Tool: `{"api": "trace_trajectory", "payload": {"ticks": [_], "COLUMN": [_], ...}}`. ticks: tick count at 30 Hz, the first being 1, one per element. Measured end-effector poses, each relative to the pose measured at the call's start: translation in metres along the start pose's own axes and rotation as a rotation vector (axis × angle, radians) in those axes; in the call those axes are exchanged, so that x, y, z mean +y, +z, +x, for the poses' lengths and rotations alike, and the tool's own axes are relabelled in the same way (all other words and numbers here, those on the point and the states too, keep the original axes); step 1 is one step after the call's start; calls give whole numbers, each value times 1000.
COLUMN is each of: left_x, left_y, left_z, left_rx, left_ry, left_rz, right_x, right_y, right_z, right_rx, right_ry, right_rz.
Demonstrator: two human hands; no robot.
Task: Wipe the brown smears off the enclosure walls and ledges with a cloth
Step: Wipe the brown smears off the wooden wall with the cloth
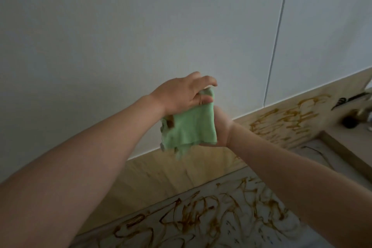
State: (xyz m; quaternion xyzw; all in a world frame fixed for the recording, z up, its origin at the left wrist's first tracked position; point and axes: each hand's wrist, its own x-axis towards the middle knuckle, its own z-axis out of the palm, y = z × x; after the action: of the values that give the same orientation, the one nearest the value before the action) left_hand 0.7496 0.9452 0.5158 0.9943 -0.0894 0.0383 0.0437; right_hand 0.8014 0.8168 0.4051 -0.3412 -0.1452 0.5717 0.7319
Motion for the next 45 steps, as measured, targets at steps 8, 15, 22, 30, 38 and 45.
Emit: {"api": "trace_trajectory", "payload": {"ticks": [8,15,22,30,38,45], "left_x": [-16,18,43,21,4,-2], "left_y": [134,199,250,256,267,275], "left_z": [28,102,182,248,255,255], "left_rx": [-133,-186,-139,-262,-147,-79], "left_ry": [-64,137,444,551,689,714], "left_rz": [73,218,491,1192,1240,1230], "right_x": [66,80,88,67,56,87], "right_y": [-117,-209,-283,-320,-298,-411], "right_z": [-41,-97,-125,-31,101,134], "right_rx": [437,675,919,1018,1204,1447], "right_ry": [-37,-175,-310,-354,-381,-112], "right_rz": [438,598,657,504,-65,388]}}
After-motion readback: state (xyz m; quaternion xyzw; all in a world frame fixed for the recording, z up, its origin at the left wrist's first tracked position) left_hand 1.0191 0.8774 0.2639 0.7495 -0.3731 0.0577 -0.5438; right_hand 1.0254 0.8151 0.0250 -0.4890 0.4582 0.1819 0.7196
